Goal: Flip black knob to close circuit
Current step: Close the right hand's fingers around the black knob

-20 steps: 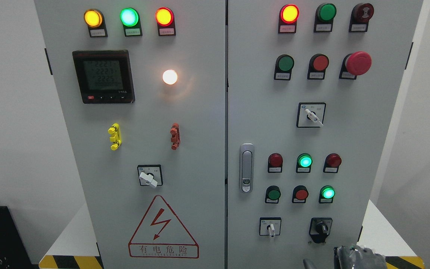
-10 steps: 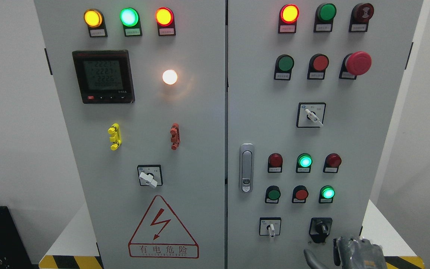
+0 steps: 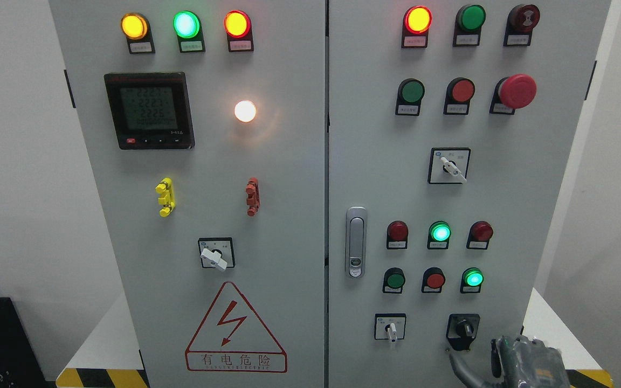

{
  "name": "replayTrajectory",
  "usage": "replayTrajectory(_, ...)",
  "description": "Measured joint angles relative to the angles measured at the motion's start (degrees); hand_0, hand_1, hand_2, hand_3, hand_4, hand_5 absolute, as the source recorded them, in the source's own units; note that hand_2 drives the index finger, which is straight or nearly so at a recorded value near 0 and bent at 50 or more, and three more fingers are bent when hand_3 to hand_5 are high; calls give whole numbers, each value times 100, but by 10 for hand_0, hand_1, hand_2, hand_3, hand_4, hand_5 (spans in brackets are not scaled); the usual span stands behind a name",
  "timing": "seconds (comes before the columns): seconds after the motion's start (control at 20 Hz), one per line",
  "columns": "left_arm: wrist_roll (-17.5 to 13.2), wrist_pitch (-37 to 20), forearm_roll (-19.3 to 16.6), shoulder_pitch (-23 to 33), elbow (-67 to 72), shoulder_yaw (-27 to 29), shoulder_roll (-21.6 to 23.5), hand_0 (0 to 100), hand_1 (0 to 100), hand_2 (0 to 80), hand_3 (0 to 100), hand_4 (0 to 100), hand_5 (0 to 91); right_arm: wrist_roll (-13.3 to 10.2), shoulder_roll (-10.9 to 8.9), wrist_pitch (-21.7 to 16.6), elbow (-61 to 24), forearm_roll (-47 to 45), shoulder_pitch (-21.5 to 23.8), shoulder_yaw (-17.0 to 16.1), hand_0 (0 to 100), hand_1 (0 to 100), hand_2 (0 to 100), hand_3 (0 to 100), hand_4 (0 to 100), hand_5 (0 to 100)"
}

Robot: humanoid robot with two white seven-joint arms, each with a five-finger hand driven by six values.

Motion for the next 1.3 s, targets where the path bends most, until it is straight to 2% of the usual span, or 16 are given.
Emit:
replayTrajectory(0.6, 0, 1, 0, 0, 0, 0, 0, 0, 0, 0, 49, 27, 0, -36, 47, 270, 175, -19, -113, 24, 0, 0, 868, 1000, 844, 814)
replayTrajectory(1.3, 0, 1, 0, 0, 0, 0, 0, 0, 0, 0, 49, 28, 0, -40, 85, 300, 366, -25, -307, 54, 0, 0, 870, 1000, 849, 822)
